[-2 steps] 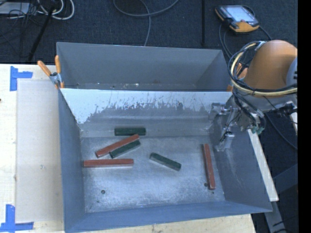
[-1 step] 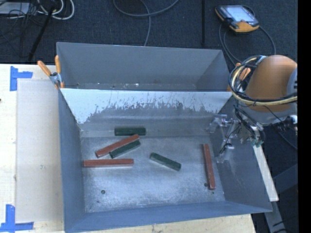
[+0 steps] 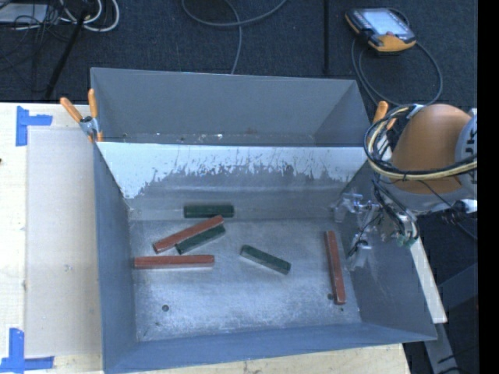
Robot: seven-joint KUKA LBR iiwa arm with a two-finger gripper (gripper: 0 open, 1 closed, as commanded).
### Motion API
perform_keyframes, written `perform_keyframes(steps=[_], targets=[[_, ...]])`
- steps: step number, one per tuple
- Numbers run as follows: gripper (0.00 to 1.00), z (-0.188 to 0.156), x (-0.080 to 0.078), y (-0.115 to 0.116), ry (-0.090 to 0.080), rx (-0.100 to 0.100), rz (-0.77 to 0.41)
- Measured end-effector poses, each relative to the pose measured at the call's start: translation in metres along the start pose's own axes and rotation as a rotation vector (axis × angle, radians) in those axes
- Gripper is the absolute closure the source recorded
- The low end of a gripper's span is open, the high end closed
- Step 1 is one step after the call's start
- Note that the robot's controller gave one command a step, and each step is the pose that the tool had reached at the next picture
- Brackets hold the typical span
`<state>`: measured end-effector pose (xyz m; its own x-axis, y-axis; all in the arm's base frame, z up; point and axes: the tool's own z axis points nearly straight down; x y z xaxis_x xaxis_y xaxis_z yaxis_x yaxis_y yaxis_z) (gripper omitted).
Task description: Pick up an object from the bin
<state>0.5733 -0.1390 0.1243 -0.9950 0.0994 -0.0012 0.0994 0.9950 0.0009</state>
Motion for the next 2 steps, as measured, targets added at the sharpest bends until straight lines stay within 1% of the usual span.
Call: perform_keyframes(steps=[1, 2], targets=[[0.00, 0.0008, 0.0392, 0.0064, 0.003, 0.000, 0.130], [0.00, 0.0009, 0.0400, 0.0150, 0.005, 0.001, 0.215]])
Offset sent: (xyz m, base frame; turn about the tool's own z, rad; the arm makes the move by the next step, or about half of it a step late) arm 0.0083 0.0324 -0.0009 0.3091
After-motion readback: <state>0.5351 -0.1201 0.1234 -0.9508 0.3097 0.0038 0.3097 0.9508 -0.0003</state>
